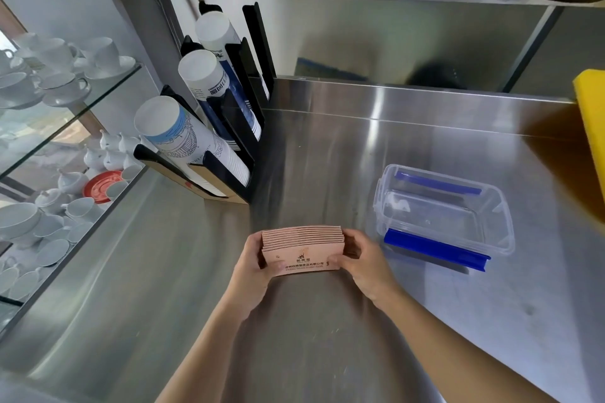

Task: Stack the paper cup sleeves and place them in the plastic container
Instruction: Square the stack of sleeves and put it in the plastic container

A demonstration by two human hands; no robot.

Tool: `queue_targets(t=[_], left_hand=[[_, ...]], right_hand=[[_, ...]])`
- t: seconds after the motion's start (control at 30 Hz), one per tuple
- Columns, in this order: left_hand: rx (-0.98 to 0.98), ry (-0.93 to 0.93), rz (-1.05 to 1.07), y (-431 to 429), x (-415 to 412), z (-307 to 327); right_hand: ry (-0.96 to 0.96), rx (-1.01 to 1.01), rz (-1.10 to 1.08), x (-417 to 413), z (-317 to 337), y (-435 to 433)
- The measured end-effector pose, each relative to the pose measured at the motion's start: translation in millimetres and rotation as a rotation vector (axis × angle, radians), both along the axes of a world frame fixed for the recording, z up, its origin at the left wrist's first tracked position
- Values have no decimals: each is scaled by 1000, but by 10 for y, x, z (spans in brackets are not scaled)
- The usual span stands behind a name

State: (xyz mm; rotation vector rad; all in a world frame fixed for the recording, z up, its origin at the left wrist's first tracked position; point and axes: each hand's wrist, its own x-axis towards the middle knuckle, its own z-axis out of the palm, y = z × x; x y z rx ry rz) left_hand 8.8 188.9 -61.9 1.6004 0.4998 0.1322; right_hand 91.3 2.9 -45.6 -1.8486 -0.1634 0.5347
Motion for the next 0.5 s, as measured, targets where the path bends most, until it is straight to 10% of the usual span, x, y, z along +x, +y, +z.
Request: queue_targets(t=[0.5], left_hand=[[219, 20, -61, 115, -48, 5]], right_hand=[[-64, -84, 89, 54, 39, -115]])
